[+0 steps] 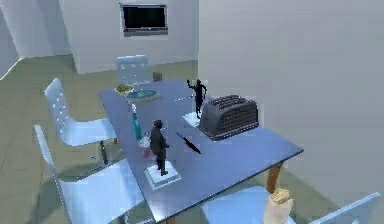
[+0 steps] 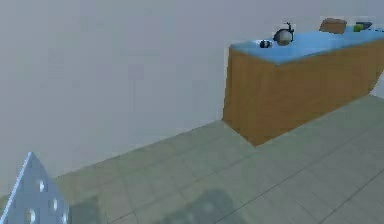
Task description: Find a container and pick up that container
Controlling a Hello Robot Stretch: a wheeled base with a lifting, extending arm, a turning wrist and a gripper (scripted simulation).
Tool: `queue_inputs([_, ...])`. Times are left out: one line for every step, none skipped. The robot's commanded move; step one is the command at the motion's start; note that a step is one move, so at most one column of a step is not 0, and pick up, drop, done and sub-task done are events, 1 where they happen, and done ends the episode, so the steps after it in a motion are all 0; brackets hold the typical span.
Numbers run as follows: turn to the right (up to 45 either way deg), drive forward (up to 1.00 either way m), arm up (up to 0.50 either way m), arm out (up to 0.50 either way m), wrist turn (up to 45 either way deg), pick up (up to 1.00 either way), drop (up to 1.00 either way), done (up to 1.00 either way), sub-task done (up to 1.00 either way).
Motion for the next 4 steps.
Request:
queue_inputs([-45.0,0.0,0.0,0.0,0.0,0.0,0.0,0.0,0.0])
queue_inputs([-45.0,0.0,0.0,0.0,0.0,0.0,0.0,0.0,0.0])
queue_inputs([-45.0,0.0,0.0,0.0,0.0,0.0,0.0,0.0,0.0])
queue_inputs([-24.0,0.0,0.0,0.0,0.0,0.0,0.0,0.0,0.0])
